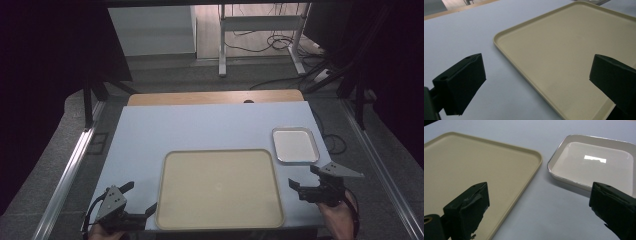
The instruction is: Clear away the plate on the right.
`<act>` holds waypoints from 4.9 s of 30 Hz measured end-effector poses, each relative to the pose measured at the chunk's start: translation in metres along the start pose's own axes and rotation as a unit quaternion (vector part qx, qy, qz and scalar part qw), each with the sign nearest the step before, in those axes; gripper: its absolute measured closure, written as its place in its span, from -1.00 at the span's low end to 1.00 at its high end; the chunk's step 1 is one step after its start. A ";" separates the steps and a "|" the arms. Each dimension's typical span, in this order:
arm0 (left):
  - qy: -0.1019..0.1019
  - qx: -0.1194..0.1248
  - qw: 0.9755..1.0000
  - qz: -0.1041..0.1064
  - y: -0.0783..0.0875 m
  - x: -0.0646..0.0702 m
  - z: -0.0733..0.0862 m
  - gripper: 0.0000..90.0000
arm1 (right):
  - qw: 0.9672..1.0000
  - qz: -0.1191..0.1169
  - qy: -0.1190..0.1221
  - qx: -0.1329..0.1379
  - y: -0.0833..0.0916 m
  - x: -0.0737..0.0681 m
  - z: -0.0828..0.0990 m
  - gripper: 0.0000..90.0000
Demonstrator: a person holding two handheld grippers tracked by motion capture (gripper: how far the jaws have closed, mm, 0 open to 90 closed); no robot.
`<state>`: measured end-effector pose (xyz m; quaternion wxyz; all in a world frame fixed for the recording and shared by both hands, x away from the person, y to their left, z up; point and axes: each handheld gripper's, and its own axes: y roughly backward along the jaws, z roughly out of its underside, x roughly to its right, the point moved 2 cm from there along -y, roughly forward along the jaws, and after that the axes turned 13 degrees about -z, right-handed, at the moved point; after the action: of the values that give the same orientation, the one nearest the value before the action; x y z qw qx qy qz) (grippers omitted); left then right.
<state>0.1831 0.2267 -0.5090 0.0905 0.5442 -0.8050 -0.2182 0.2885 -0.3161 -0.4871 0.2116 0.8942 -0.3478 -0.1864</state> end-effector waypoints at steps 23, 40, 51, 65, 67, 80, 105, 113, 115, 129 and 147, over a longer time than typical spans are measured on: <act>0.001 0.000 1.000 0.000 0.000 0.000 0.000 -1.00 | 1.000 0.010 -0.020 0.006 -0.007 0.030 -0.012 -0.99; 0.000 0.000 1.000 0.000 0.000 0.000 0.000 -1.00 | 0.999 0.032 -0.041 0.005 -0.014 0.054 -0.025 -1.00; 0.001 0.000 1.000 0.000 0.000 0.000 0.000 -1.00 | 0.997 0.054 -0.055 -0.009 -0.022 0.069 -0.028 -0.98; 0.001 0.000 1.000 0.001 0.000 0.000 0.000 -0.99 | 0.993 0.062 -0.100 -0.022 -0.035 0.090 -0.033 -0.99; 0.001 0.000 1.000 0.001 0.000 0.000 0.000 -0.99 | 0.991 0.056 -0.122 -0.022 -0.038 0.096 -0.033 -0.99; 0.002 0.000 1.000 0.001 0.000 -0.001 0.000 -0.99 | 0.988 0.068 -0.125 -0.061 -0.043 0.114 -0.040 -0.53; 0.002 0.000 1.000 0.001 0.000 -0.001 0.000 -0.99 | 0.978 0.119 -0.148 -0.089 -0.046 0.161 -0.043 0.38; 0.002 0.000 1.000 0.001 0.000 -0.001 0.000 -0.99 | 0.971 0.104 -0.192 -0.096 -0.054 0.172 -0.037 0.65; 0.001 0.000 1.000 0.001 0.000 -0.001 0.000 -0.99 | 0.967 0.098 -0.214 -0.097 -0.056 0.174 -0.035 0.77; -0.001 0.000 1.000 0.000 0.000 0.000 0.000 -0.99 | 0.959 0.073 -0.267 -0.061 -0.040 0.171 -0.038 0.99; 0.000 0.001 1.000 0.001 0.000 0.000 0.000 -1.00 | 0.968 0.032 -0.248 -0.032 -0.029 0.145 -0.047 0.98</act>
<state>0.1828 0.2270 -0.5091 0.0901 0.5433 -0.8060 -0.2169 0.4269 -0.3869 -0.4889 0.1527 0.8012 -0.4118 -0.4063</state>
